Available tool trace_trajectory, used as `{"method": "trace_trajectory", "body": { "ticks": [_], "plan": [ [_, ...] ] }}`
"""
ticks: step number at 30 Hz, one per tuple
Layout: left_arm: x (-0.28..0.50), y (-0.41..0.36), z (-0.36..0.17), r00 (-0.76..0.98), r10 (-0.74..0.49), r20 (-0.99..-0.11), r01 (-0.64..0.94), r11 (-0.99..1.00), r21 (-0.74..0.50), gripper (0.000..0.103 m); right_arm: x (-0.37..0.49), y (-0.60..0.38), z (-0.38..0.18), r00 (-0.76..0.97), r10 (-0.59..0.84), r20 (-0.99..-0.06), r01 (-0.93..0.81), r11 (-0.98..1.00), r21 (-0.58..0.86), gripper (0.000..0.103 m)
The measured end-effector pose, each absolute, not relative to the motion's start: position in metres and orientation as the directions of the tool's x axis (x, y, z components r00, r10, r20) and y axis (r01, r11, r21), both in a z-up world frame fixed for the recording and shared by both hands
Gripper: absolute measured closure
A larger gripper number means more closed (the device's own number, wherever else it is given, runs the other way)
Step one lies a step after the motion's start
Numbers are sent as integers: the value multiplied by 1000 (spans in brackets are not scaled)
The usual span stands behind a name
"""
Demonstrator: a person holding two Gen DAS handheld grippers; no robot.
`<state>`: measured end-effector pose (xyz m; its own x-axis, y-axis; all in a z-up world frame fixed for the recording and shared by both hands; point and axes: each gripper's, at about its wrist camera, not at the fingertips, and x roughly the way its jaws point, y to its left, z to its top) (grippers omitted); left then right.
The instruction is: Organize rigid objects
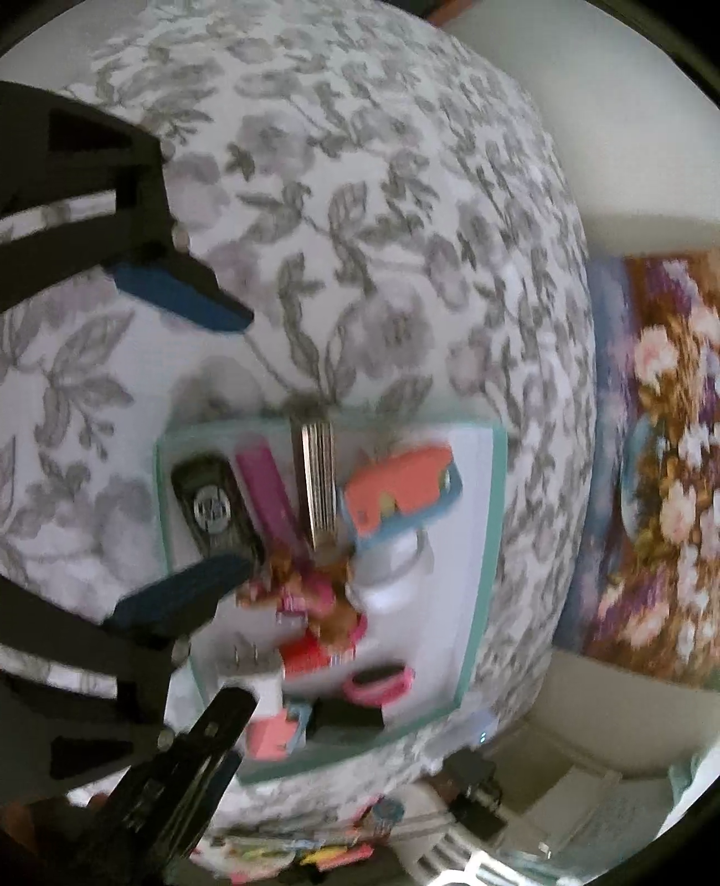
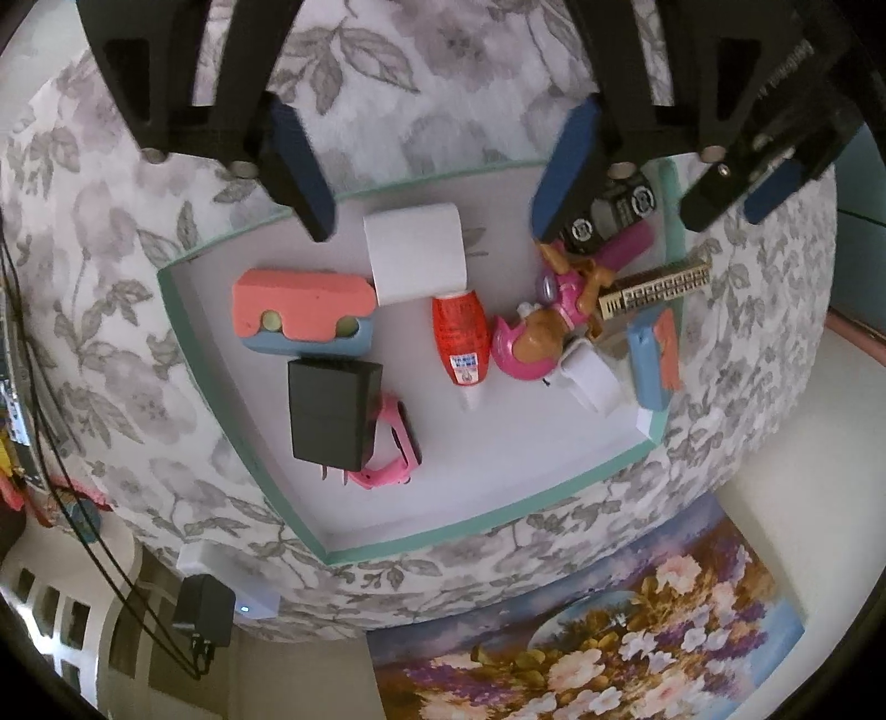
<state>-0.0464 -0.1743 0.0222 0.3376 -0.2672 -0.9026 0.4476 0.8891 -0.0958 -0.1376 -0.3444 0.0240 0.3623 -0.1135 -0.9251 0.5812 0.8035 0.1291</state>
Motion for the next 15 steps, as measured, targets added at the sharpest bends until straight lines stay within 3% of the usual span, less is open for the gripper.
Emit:
{"method": "trace_trajectory", "body": {
  "ticks": [4,8,15],
  "plan": [
    [-44,-162,16,377,-185,-907,411,911,-15,10,-142,-337,22,354,-118,-928,570,814,114,19],
    [-46,-152,16,383,-177,-907,400,916,-10,8,-147,-332,22,351,-135,-927,571,816,97,1],
    [-57,-145,30,438,-184,-880,407,913,11,8,-154,-328,26,352,-172,-920,575,815,68,0]
  ]
}}
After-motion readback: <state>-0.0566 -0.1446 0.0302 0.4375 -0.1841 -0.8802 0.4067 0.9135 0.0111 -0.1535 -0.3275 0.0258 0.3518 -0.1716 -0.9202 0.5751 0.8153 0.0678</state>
